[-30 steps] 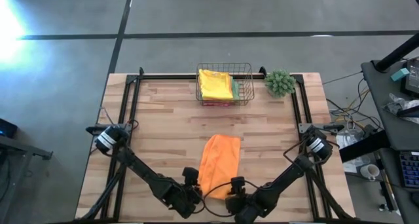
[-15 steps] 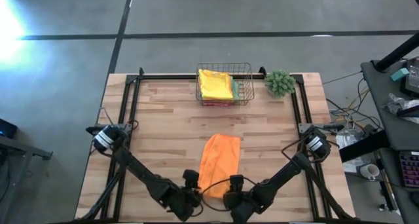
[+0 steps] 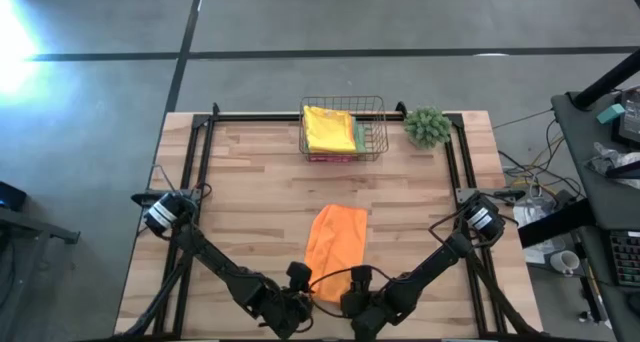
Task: Fold microfiber towels
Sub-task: Fold the orange microfiber cloth
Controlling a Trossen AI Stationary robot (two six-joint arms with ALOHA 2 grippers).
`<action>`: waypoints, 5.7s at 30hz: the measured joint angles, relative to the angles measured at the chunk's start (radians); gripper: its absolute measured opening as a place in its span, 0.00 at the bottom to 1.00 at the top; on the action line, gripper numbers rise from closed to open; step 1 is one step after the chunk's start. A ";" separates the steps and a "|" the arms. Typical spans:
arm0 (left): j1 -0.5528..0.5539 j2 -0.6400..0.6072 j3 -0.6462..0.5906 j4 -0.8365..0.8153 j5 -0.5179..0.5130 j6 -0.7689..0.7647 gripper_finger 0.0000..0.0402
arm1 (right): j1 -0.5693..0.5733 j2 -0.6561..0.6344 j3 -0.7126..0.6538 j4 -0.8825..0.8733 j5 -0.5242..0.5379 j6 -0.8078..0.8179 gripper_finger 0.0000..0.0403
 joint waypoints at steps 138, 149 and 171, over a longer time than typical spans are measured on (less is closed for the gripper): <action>0.516 -0.095 0.419 -0.701 0.205 0.343 0.03 | -0.200 -0.296 0.202 -0.782 0.124 0.295 0.03; 0.612 -0.121 0.419 -0.655 0.202 0.391 0.03 | -0.283 -0.339 0.141 -0.823 0.113 0.293 0.03; 0.659 -0.076 0.287 -0.483 0.257 0.568 0.10 | -0.362 -0.336 -0.039 -0.700 0.016 0.327 0.04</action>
